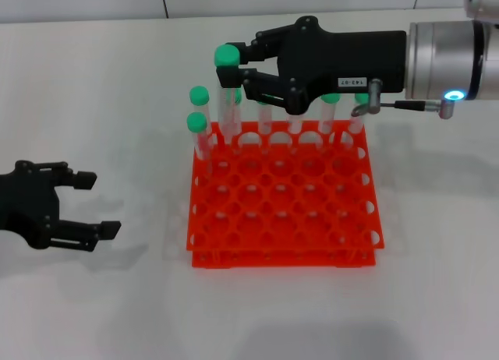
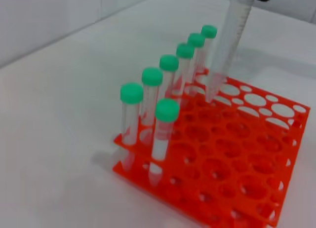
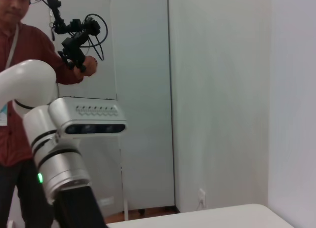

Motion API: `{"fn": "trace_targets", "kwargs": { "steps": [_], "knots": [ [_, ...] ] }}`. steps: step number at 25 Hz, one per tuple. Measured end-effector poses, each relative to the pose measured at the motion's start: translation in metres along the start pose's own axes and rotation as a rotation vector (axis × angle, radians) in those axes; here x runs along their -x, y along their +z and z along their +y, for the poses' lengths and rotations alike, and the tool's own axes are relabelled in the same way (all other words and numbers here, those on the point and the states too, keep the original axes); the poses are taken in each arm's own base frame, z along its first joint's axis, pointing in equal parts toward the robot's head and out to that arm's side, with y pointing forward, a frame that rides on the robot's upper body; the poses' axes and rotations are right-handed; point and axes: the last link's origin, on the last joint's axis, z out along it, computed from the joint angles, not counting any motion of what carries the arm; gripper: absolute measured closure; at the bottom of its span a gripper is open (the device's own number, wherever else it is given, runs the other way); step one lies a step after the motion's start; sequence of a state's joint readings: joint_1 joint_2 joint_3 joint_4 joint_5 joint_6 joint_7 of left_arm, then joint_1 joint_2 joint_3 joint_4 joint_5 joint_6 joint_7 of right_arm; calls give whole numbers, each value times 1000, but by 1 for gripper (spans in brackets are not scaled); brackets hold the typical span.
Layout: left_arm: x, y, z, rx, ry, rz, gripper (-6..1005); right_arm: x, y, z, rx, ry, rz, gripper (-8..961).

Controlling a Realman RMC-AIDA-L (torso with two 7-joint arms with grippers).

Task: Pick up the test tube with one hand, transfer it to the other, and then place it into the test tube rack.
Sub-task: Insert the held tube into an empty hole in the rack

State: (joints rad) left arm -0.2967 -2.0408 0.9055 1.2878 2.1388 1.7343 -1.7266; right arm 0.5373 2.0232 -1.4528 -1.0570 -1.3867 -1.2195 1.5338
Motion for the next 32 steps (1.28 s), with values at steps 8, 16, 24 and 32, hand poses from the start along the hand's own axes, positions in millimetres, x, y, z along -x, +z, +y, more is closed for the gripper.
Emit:
{"fn": "trace_targets", "kwargs": {
  "steps": [8, 16, 24, 32],
  "knots": [
    [3, 0, 2, 4, -2, -8, 107, -4, 17, -3, -32, 0, 29, 695],
    [3, 0, 1, 3, 0, -10, 107, -16, 23, -7, -67, 22, 61, 694],
    [3, 1, 1, 2, 0, -13, 107, -26, 26, -8, -82, 31, 83, 694],
    [3, 1, 0, -1, 0, -14, 107, -28, 25, -8, -84, 36, 86, 694]
  ]
}}
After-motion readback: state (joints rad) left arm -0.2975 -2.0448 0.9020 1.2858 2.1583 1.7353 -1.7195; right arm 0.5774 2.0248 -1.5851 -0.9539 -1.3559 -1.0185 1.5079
